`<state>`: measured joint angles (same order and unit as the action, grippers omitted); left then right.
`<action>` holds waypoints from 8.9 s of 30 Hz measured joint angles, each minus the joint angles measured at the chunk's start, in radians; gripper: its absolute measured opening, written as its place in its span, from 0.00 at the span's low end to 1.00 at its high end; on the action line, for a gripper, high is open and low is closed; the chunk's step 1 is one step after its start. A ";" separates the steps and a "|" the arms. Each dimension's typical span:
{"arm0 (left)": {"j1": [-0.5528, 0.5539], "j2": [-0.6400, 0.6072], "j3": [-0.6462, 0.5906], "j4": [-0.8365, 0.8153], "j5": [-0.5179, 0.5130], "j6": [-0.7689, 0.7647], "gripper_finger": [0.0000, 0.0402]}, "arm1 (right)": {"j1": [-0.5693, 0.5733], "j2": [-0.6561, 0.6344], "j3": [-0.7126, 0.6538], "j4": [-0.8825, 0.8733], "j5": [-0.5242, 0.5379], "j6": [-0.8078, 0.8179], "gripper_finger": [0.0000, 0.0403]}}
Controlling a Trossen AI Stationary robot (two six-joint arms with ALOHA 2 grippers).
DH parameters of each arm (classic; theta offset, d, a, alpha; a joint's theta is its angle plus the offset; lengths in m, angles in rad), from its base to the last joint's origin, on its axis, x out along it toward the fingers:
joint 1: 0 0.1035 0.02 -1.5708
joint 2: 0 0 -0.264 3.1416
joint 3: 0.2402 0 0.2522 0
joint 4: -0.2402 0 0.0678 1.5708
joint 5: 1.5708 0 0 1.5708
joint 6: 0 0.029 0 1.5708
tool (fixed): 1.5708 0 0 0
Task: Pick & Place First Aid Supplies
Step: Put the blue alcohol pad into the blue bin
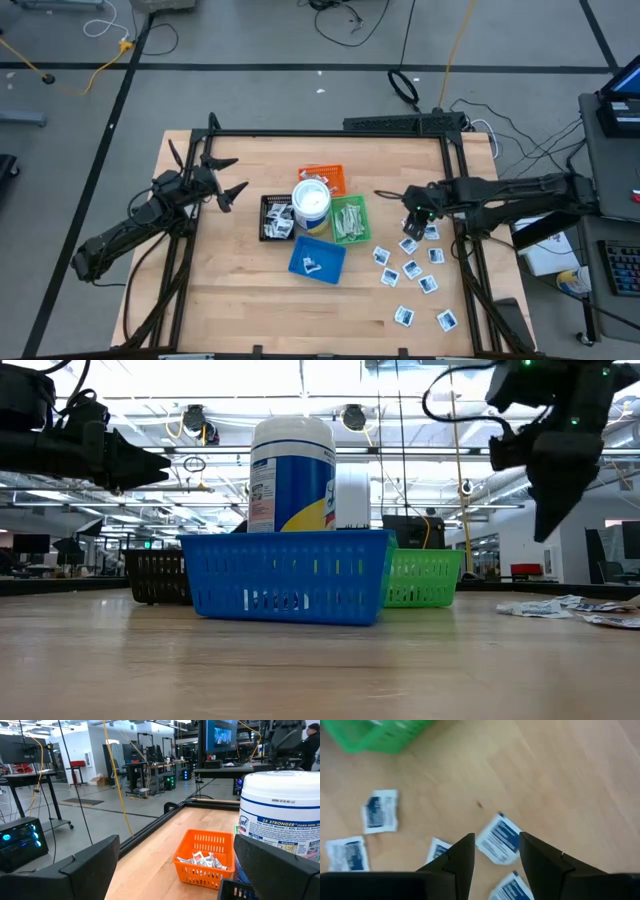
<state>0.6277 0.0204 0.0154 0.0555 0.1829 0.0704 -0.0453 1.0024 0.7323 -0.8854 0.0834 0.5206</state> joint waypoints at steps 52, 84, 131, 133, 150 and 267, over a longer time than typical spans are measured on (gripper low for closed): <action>0.000 0.000 0.000 -0.001 0.000 0.000 0.99 | -0.064 0.141 0.018 -0.059 -0.034 0.271 0.00; 0.000 0.000 0.000 0.000 0.000 0.000 0.99 | 0.324 0.745 0.834 -0.173 0.029 0.197 0.00; 0.000 0.000 0.000 0.000 0.000 0.000 0.99 | 0.325 1.053 0.993 0.076 0.043 0.096 0.36; 0.000 0.000 0.000 0.000 0.000 0.000 0.99 | 0.321 1.031 0.993 0.059 0.043 0.074 0.37; 0.000 0.000 0.000 0.000 0.000 0.000 0.99 | 0.272 0.726 0.772 -0.075 0.049 0.182 0.31; 0.000 0.000 0.000 0.000 0.000 0.000 0.99 | 0.280 1.072 1.113 -0.121 -0.086 0.635 0.00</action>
<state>0.6277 0.0204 0.0151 0.0555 0.1825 0.0700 0.2343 2.0749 1.8453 -1.0068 -0.0026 1.1551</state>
